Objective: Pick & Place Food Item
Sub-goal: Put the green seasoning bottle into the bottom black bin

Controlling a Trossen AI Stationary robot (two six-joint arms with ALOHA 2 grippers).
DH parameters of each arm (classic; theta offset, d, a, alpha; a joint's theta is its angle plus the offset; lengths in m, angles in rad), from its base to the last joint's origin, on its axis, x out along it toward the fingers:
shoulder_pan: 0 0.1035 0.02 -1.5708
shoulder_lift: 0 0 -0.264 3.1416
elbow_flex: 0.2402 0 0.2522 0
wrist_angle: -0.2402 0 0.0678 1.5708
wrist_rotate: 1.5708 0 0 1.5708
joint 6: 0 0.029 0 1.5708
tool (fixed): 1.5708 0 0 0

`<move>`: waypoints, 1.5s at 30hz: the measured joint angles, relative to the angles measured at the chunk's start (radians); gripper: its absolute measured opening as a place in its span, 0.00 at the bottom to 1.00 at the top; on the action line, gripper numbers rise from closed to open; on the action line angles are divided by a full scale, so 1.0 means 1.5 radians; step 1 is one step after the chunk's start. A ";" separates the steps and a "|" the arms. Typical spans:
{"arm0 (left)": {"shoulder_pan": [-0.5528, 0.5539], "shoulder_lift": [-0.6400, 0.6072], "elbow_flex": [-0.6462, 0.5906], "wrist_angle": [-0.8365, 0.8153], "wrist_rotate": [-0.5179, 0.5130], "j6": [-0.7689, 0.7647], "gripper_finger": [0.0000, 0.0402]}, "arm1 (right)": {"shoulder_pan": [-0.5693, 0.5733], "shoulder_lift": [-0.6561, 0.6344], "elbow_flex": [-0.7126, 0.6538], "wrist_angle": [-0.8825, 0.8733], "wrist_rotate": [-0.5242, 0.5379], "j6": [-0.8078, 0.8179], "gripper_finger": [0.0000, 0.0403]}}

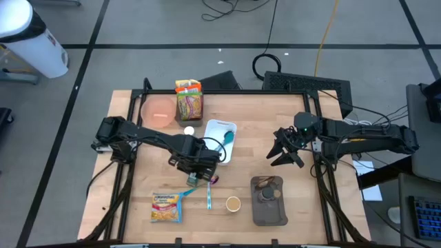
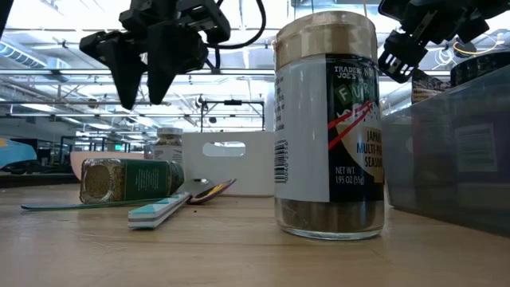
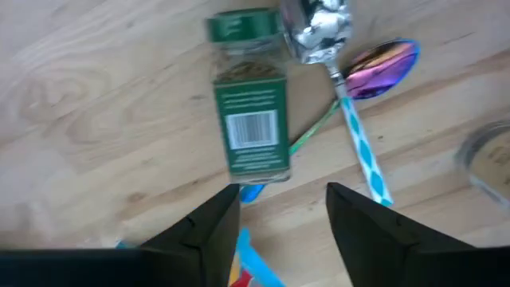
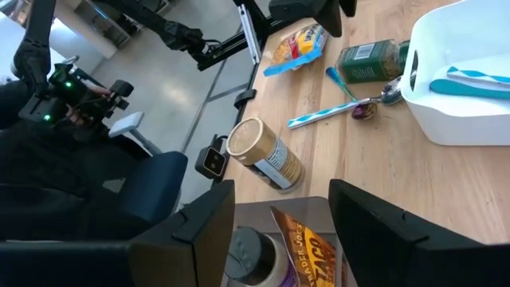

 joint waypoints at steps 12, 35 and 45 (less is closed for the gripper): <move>-0.035 0.002 0.000 0.035 -0.025 0.049 0.83 | 0.000 0.000 0.000 0.000 0.003 -0.018 0.49; -0.074 0.003 -0.149 0.161 -0.059 -0.069 0.84 | 0.000 0.000 0.000 0.025 0.002 0.003 0.49; -0.082 0.003 -0.186 0.244 -0.098 -0.107 0.81 | 0.000 0.000 0.000 0.025 0.003 0.003 0.49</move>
